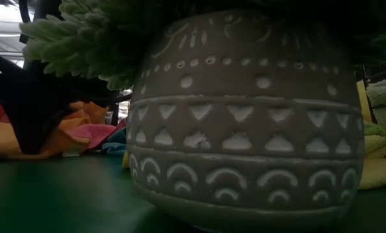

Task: Sort microfiber towel by color & place in baskets
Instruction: Put the orange microfiber towel into the transparent bin

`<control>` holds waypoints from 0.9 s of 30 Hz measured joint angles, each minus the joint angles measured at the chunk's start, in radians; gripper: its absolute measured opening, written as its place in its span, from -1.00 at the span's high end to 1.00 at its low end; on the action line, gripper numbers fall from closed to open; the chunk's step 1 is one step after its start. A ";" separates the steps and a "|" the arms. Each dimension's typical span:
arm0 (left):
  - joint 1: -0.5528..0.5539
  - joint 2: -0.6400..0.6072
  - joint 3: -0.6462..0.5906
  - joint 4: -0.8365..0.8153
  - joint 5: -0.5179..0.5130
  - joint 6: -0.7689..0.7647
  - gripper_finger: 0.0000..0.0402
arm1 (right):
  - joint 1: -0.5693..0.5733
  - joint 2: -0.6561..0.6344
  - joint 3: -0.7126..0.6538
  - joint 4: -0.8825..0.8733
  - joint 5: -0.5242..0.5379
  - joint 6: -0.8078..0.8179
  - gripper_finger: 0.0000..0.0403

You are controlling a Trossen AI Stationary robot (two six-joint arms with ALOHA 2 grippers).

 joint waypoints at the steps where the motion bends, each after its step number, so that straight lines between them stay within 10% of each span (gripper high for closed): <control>1: 0.000 -0.002 -0.001 0.004 0.008 0.000 0.82 | 0.000 -0.013 0.000 -0.001 0.024 -0.016 0.00; 15: 0.001 -0.157 0.077 0.030 0.030 -0.007 0.99 | 0.000 -0.071 0.000 -0.003 0.406 -0.302 -0.01; 27: 0.051 -0.434 0.240 -0.017 -0.243 -0.007 1.00 | -0.001 -0.071 0.000 -0.003 0.665 -0.435 -0.01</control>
